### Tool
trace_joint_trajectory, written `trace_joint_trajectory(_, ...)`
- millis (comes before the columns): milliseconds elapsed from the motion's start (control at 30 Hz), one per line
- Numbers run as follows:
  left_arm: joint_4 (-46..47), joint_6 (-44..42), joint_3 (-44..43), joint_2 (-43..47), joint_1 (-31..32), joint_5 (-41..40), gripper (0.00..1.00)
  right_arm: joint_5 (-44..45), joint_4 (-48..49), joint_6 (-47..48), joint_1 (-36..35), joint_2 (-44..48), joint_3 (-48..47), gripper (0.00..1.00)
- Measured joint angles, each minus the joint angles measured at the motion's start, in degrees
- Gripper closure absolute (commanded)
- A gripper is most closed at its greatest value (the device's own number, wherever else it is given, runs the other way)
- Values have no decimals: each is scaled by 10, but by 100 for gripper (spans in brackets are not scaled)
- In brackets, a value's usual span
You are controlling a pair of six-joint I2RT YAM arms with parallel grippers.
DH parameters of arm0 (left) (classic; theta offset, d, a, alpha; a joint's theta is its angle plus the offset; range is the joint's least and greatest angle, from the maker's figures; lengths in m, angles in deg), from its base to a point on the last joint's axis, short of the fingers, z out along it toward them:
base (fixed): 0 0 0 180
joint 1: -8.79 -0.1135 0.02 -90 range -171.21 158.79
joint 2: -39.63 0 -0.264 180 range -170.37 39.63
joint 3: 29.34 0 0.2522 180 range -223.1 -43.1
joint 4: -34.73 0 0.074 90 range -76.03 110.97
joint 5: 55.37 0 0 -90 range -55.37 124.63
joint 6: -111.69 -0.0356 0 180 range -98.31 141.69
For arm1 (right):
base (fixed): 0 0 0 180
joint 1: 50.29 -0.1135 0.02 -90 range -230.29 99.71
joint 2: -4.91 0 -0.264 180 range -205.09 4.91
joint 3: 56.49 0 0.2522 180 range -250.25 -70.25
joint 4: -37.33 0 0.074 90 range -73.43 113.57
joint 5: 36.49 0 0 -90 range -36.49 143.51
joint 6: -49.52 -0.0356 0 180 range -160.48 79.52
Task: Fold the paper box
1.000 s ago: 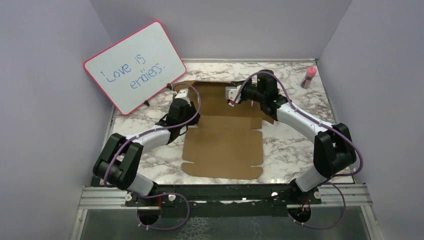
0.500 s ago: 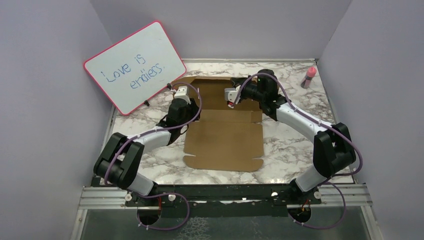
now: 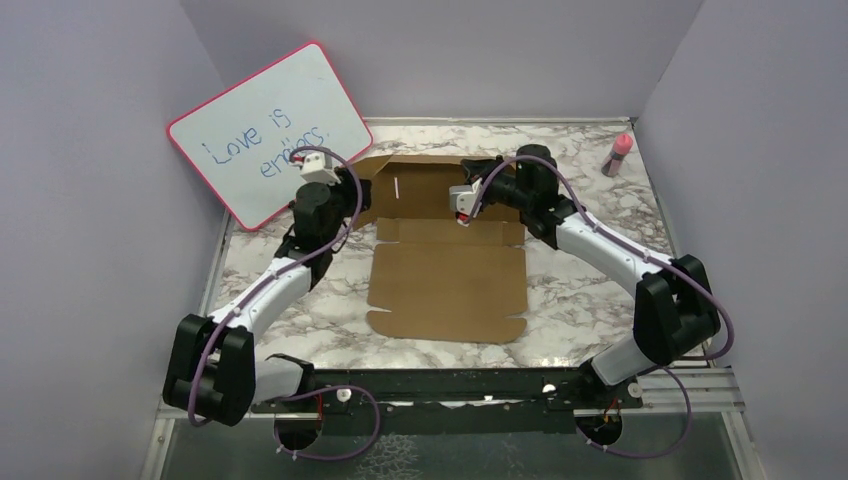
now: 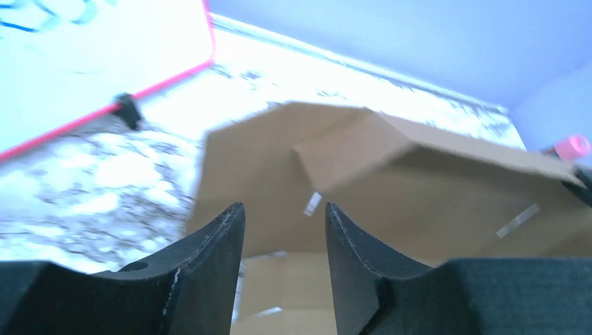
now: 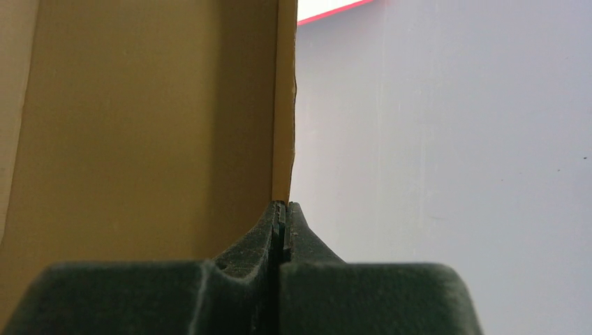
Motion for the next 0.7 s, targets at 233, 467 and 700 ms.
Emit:
trace_joint_trajectory(233,-35,11,-27,12,-101,2,41,5,-1,14,-15,27,20,99)
trace_joint_trajectory(467,-67,10,-83,2,-122,56,40,21,-1,29,-35,37,36,99)
trace_joint_trajectory(700,-100,-5,-115,-49,-122,108,39,39,-1,34,-43,49,56,99)
